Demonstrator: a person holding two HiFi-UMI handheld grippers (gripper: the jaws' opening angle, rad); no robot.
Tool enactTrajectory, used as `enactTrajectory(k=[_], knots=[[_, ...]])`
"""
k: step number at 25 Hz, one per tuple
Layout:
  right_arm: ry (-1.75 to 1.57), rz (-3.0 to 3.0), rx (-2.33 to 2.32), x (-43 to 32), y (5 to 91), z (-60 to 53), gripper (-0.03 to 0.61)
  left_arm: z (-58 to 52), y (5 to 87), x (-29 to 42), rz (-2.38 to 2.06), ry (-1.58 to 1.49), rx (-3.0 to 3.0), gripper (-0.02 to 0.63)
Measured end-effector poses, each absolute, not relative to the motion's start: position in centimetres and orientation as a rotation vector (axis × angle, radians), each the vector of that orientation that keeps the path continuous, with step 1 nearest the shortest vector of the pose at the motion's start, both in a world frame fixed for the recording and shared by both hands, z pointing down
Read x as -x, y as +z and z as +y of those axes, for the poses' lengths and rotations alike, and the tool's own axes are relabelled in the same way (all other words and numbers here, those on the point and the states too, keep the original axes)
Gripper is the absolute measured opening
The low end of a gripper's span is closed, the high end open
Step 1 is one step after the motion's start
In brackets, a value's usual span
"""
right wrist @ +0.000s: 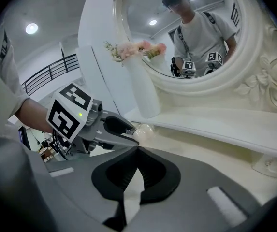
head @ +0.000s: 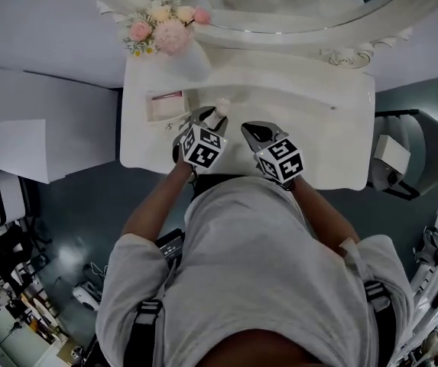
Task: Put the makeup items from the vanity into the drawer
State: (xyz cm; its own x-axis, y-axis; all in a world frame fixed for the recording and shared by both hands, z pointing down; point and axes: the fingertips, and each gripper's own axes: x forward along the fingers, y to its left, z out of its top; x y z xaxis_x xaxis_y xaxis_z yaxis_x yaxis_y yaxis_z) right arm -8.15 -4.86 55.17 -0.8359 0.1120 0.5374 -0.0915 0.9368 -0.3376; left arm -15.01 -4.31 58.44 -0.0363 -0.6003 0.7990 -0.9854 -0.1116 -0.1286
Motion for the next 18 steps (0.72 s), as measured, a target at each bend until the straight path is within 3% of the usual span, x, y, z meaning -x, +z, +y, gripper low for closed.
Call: enactTrajectory(k=[18], knots=[[0.371, -2.495, 0.133, 17.6, 53.3, 1.4, 0.0, 4.5, 55.4, 23.3, -1.605, 0.951, -1.788, 0.155]])
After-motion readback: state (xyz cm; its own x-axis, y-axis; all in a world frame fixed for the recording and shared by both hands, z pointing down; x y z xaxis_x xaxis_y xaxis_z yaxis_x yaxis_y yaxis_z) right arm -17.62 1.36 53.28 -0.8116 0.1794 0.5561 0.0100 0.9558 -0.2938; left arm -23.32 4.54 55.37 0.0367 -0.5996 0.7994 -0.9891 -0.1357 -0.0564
